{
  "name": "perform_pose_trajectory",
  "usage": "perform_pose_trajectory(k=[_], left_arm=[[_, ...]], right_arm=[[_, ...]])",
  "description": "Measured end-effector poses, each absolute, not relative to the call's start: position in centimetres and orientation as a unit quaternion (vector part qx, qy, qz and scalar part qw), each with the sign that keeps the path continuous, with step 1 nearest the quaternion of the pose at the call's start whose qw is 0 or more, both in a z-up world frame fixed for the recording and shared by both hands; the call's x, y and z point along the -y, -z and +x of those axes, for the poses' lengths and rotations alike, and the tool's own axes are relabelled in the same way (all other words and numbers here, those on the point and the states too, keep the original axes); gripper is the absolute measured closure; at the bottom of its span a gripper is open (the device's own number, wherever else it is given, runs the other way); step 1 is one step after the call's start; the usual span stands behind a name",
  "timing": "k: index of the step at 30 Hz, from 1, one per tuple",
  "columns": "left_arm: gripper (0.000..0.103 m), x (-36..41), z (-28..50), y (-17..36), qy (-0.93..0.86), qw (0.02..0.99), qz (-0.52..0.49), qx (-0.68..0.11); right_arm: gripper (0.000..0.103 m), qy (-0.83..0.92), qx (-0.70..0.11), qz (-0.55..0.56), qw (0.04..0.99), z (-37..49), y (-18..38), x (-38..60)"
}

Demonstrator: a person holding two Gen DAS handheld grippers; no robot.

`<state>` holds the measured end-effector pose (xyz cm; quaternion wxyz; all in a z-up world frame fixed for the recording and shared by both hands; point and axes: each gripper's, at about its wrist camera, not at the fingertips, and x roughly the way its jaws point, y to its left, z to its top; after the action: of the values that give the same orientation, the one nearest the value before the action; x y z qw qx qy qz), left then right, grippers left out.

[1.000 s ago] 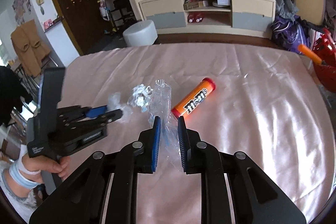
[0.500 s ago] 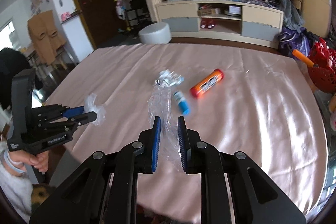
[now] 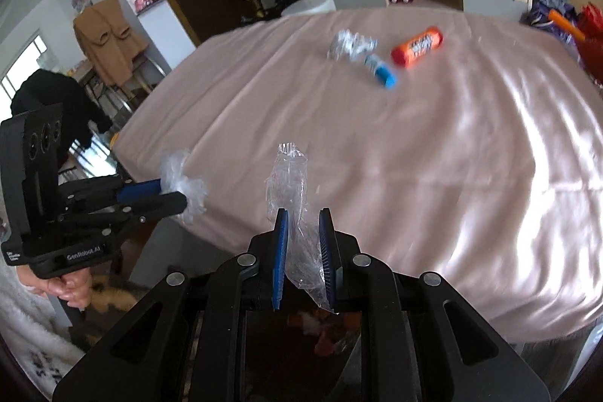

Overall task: Collect trash
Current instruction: 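Carry the bag and film over the bin and open both tools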

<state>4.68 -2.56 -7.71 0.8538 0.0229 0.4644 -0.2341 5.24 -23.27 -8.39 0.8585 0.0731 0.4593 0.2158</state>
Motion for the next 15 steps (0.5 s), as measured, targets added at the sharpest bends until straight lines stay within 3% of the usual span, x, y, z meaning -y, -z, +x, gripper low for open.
perform_pose_trajectory(k=[8, 15], left_arm=[[0.077, 3.8, 2.9, 13.5, 0.234, 0.822, 0.032, -0.518], [0.076, 4.2, 2.1, 14.9, 0.217, 0.824, 0.052, -0.521]], right_arm=[[0.085, -0.203, -0.499, 0.05, 0.841, 3.4, 12.3, 21.5], [0.085, -0.195, -0.529, 0.043, 0.825, 2.6, 14.6, 21.1]])
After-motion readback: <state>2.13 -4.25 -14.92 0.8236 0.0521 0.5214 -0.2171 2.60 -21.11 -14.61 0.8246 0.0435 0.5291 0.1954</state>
